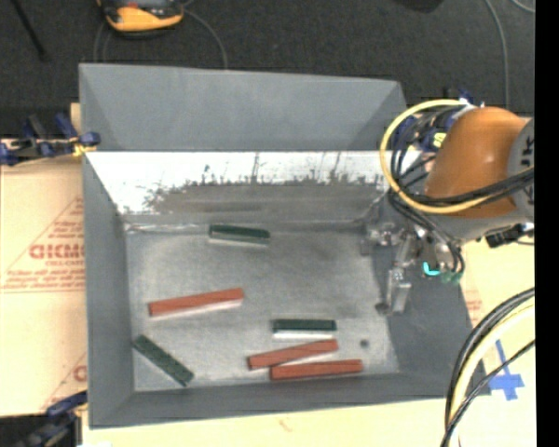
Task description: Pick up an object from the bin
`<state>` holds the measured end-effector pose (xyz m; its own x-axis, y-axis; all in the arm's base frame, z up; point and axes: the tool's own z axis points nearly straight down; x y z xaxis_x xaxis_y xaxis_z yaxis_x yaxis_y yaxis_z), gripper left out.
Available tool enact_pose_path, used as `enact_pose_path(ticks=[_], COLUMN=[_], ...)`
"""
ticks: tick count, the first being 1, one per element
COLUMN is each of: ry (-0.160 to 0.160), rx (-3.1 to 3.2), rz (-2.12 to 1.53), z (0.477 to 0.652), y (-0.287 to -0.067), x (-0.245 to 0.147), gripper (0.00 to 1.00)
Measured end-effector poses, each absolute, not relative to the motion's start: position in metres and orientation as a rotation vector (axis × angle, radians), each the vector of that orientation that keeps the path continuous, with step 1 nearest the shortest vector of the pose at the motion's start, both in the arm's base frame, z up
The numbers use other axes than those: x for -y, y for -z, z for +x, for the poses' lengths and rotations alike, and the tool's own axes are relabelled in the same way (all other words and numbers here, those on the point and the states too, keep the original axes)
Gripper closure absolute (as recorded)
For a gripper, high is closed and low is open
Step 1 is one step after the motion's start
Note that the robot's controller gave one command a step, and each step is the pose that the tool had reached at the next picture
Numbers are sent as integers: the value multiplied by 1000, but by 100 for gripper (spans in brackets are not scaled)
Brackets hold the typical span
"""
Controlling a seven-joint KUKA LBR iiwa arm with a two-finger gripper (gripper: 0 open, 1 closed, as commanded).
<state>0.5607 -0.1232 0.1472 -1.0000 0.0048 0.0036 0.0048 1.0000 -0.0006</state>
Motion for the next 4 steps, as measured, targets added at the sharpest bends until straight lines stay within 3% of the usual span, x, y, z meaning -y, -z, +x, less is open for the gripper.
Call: enact_pose_path(ticks=[1, 2, 3, 4], ry=[-3, -3, 0, -2], rx=[3146, 3152, 3131, 3137], rz=[-2, -48, -277, -275], z=[563, 521, 497, 499], y=[-152, -106, -74, -75], x=[123, 99, 87, 88], gripper=[0, 0, 100, 0])
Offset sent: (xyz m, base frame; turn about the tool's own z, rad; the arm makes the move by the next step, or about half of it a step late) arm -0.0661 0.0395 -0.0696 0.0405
